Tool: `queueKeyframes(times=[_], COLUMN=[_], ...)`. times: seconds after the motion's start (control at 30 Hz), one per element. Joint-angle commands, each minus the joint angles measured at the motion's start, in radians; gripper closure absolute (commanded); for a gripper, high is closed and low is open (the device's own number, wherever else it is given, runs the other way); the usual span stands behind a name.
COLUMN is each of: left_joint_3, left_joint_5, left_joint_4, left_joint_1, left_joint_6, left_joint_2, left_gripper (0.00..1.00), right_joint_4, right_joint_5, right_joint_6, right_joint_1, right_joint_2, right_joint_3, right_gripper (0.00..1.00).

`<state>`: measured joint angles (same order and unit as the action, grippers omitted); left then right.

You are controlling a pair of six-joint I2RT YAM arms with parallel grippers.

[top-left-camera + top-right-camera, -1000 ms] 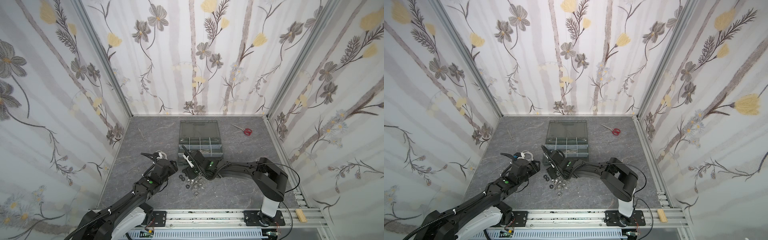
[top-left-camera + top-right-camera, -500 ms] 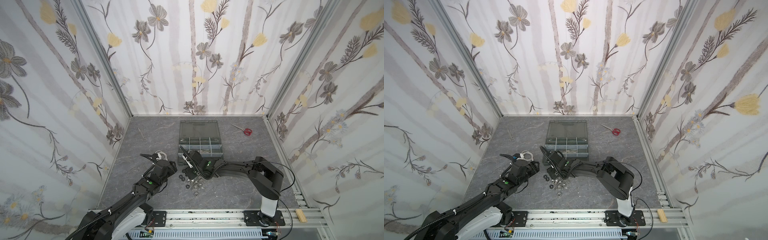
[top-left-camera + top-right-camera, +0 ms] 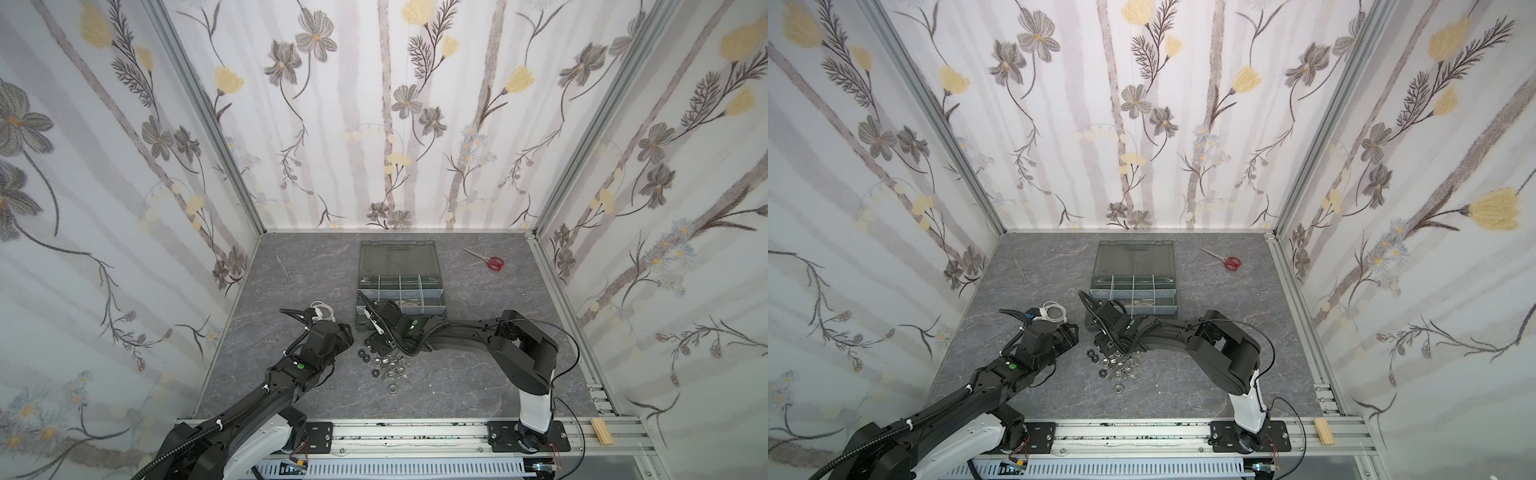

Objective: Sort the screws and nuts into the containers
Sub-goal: 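Place the bolt in the box with the right gripper while the left hovers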

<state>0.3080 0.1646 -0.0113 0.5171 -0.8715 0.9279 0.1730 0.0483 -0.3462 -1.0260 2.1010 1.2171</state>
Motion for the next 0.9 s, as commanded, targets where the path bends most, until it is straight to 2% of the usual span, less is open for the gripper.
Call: queueKeyframes(times=[0.0,0.37,0.7,0.87], left_joint_3=[-0.004,-0.013,-0.019,-0.016], left_joint_5=[0.012,0.014,0.007,0.012], left_joint_4=[-0.018,-0.019,-0.02,-0.021], left_joint_1=[-0.002,-0.003,-0.003,-0.003], left_joint_6=[-0.015,-0.024,-0.027,-0.029], left_joint_2=[-0.003,-0.01,-0.012,-0.011], left_gripper=[0.34,0.34,0.34,0.34], right_joint_4=[-0.004,-0.012,-0.032,-0.028], right_joint_5=[0.019,0.001,-0.011,-0.023], right_joint_6=[0.004,0.014,0.019,0.013], right_joint_1=[0.003,0.002,0.002,0.002], right_joint_2=[0.008,0.008,0.008,-0.011], right_joint_3=[0.001,-0.027,-0.036,-0.037], right_gripper=[0.49,0.52,0.67,0.68])
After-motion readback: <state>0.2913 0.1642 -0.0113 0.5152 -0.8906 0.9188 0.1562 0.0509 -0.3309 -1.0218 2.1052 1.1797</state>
